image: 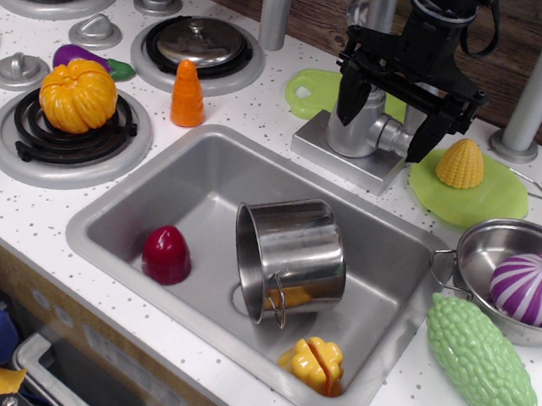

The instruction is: Turn lever vertical to front

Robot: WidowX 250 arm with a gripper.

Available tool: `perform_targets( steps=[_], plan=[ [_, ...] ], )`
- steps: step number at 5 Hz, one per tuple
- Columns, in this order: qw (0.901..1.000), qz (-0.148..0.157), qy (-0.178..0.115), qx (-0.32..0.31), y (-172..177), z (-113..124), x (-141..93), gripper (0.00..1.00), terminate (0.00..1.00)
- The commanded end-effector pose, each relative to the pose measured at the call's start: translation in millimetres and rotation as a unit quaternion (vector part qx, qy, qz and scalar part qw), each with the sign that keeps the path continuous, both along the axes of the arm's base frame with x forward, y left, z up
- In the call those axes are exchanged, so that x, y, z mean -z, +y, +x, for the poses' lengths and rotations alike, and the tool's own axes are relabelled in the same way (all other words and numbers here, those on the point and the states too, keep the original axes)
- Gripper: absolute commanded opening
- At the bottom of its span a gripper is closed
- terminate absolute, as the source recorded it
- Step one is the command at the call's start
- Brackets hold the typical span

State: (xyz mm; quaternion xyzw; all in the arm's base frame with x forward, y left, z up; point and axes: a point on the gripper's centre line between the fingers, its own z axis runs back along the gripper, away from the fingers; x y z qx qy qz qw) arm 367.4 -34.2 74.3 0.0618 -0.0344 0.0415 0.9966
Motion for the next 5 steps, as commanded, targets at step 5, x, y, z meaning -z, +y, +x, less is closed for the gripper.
perform_targets(
  steps=[5],
  plan=[
    [0.9939,-0.018,-0.109,-0.002,-2.4,40.8,-40.4,1.00,0.00]
  ],
)
